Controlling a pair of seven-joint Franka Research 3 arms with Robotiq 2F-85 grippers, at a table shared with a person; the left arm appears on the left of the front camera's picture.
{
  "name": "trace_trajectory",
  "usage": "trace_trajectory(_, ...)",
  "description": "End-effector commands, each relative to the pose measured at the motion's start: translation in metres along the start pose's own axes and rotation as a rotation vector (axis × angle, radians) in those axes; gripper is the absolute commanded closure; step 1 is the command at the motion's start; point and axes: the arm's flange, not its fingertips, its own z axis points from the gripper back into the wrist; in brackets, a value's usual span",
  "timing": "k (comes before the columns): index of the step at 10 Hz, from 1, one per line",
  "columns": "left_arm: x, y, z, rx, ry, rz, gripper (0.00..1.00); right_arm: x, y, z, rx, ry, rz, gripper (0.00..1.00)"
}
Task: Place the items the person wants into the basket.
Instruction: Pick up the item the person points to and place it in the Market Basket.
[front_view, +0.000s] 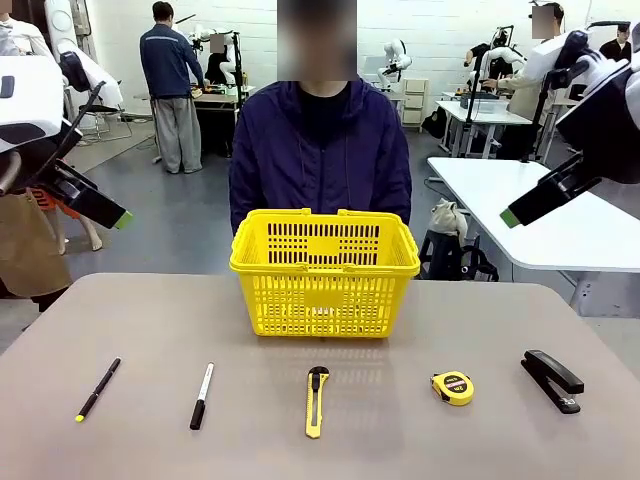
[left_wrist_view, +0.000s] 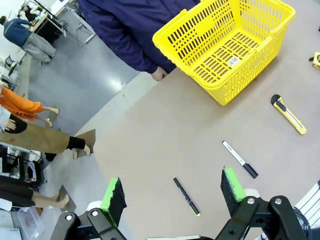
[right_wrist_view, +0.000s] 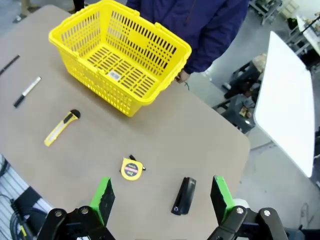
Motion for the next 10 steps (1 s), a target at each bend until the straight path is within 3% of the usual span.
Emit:
trace_trajectory(1, -0.001, -0.002, -0.001, 0.001, 0.004, -0.011, 0.00, -0.001, -0.005, -0.001, 0.012, -0.026, -0.017, 0.00)
trace_trajectory(6, 0.000, -0.001, 0.000, -0.003, 0.000, -0.004, 0.00, -0.001, -0.005, 0.001, 0.006, -0.009, -0.011, 0.00)
trace_trajectory(7, -0.011, 0.034, -0.008, -0.250, 0.011, -0.017, 0.00, -0.018, -0.029, 0.007, 0.298, -0.042, 0.134, 0.00)
trace_trajectory(8, -0.024, 0.063, -0.017, -0.409, 0.044, -0.045, 0.00, -0.031, -0.061, 0.001, 0.398, -0.091, 0.093, 0.00)
trace_trajectory(10, -0.043, 0.131, -0.025, -0.594, 0.064, -0.025, 0.00, -0.064, -0.121, -0.027, 0.539, -0.121, -0.011, 0.00)
